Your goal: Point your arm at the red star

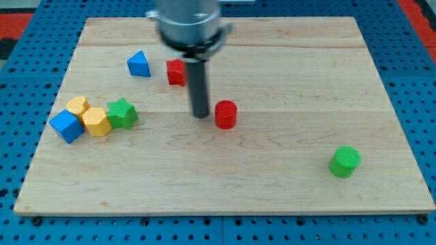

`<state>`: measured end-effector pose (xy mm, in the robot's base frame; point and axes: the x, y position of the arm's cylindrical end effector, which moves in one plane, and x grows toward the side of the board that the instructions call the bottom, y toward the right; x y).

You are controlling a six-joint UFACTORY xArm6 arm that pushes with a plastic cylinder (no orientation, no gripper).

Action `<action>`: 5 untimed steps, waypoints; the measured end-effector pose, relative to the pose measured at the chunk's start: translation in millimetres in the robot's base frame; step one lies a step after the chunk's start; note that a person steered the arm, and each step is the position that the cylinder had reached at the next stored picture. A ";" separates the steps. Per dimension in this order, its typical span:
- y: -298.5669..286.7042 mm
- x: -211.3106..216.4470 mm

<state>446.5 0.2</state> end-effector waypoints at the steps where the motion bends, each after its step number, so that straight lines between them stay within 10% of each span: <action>1: 85.2 7.5; 3: 139.4 44.0; 5: 83.3 -9.7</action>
<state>436.9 83.6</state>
